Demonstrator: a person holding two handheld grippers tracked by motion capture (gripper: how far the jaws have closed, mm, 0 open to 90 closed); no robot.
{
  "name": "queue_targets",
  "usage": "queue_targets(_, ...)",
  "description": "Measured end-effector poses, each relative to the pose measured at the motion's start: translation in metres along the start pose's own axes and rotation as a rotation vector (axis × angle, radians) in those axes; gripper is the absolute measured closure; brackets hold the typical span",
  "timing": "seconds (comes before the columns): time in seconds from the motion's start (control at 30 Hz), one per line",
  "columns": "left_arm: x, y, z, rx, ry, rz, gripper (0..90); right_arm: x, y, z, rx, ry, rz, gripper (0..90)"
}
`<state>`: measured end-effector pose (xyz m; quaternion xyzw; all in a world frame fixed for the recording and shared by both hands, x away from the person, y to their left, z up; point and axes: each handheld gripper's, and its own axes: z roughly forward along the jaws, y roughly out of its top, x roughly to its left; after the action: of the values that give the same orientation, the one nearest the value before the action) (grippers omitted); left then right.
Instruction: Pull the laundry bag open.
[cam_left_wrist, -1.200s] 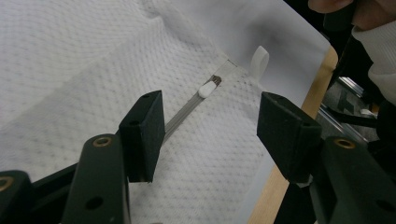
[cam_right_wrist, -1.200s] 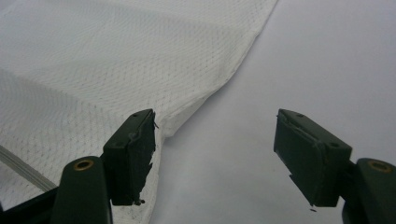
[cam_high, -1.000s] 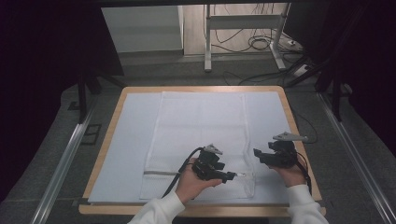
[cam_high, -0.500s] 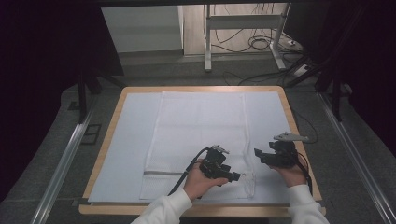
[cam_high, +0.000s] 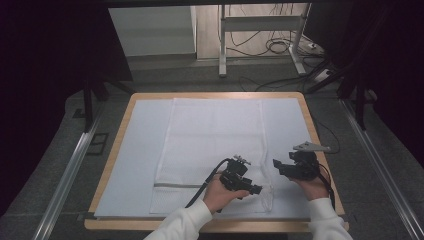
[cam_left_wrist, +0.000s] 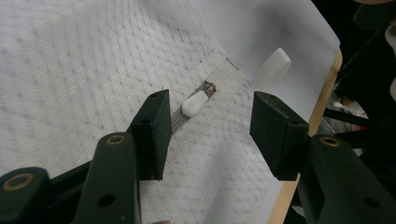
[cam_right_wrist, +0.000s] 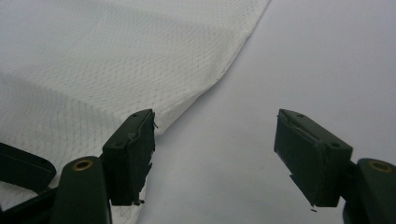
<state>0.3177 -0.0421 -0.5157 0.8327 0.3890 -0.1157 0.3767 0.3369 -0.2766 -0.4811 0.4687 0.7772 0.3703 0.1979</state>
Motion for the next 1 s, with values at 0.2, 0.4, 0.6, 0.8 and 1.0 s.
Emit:
queue_targets(0.2, 0.001, 0.001, 0.005, 0.009, 0.006, 0.002, 51.3, -0.001, -0.001, 0.0, 0.006, -0.006, -0.005, 28.5)
queue_targets(0.4, -0.002, 0.001, 0.008, 0.01, -0.004, 0.004, 52.9, -0.001, 0.0, 0.0, 0.008, -0.008, -0.005, 28.4)
queue_targets(0.6, -0.006, 0.002, 0.012, 0.017, -0.008, 0.016, 54.3, -0.001, 0.0, 0.0, 0.009, -0.008, -0.005, 28.4)
queue_targets(0.8, -0.004, 0.003, 0.014, 0.008, 0.006, 0.01, 63.1, -0.001, 0.0, 0.0, 0.009, -0.009, -0.005, 28.4)
queue_targets(1.0, 0.001, 0.004, 0.015, 0.005, -0.004, 0.0, 71.8, -0.001, 0.0, 0.0, 0.009, -0.009, -0.005, 28.4)
